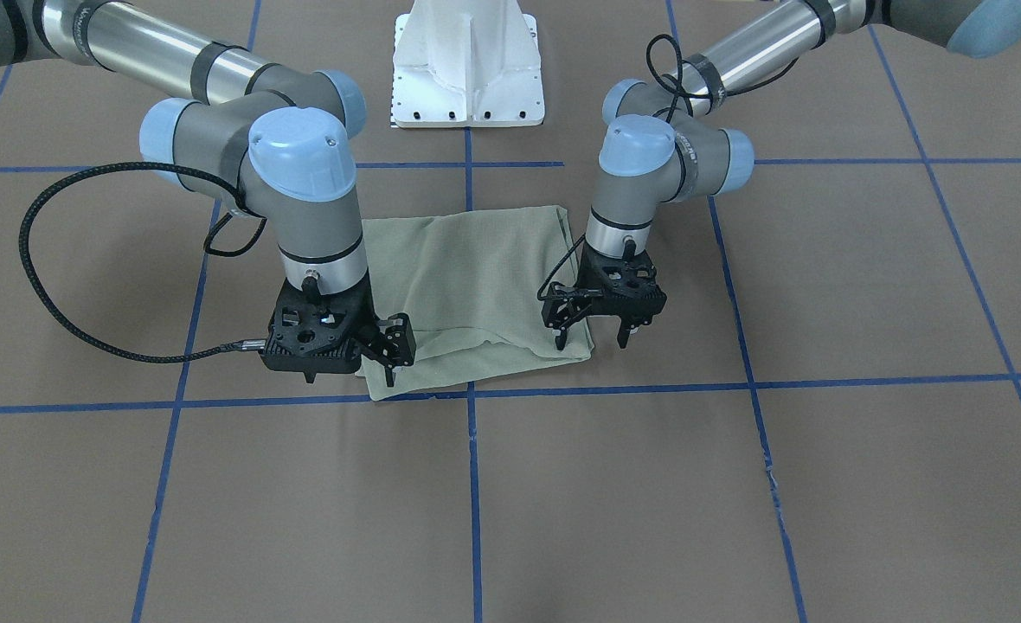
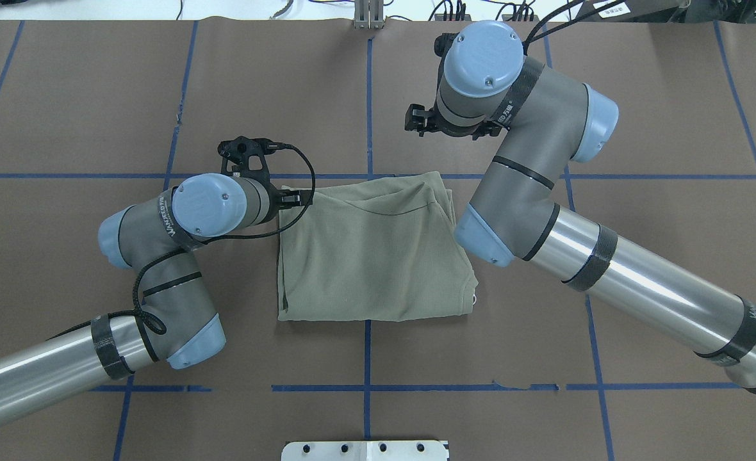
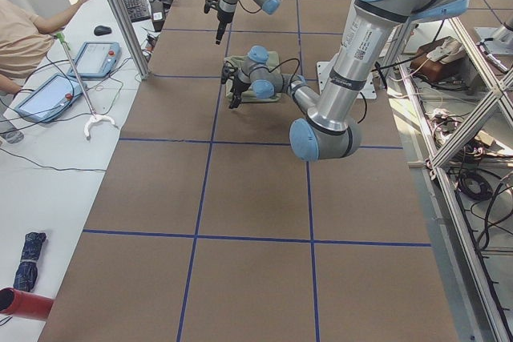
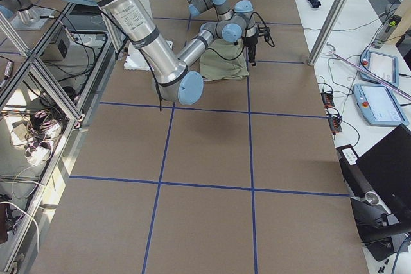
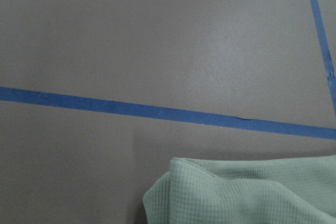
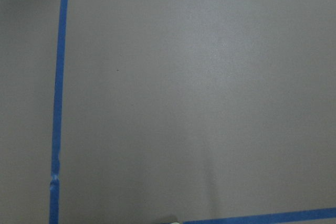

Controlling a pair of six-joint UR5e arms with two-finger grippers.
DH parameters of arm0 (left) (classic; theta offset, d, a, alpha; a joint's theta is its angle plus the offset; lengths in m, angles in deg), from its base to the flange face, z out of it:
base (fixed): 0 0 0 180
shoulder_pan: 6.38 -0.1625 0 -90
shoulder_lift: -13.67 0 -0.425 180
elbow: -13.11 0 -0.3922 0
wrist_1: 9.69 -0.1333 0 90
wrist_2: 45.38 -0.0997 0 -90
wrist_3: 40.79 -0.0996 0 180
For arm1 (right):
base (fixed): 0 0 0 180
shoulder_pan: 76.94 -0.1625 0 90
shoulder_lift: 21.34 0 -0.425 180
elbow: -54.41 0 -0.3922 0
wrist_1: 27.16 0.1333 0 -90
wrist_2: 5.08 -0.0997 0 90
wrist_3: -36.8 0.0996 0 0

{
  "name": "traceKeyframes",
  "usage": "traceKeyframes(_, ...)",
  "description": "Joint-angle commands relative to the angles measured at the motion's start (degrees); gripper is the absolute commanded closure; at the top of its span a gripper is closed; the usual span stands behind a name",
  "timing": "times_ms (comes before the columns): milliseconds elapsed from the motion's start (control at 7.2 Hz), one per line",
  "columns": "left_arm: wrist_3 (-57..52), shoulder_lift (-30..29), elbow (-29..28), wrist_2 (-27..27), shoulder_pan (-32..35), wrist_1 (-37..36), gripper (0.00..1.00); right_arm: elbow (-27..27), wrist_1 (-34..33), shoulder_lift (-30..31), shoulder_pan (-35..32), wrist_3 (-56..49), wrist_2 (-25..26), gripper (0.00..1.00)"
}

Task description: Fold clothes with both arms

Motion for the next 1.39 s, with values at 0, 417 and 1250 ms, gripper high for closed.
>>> traceKeyframes(0, -6.74, 0.44, -0.19, -0.36, 3.91, -0.24, 0.0, 0.03, 0.18, 0.65, -0.07, -0.1, -0.17, 0.0)
traceKeyframes(417, -21.21, 1.4, 10.47, 9.87, 13.38, -12.56, 0.0, 5.88, -1.82, 7.03, -5.13, -10.84, -6.53, 0.0)
traceKeyframes(1250, -79.73, 24.49, 31.22, 37.82, 50.25, -35.31, 0.0, 16.82, -18.0, 32.17, -40.72, -71.42, -30.56, 0.0)
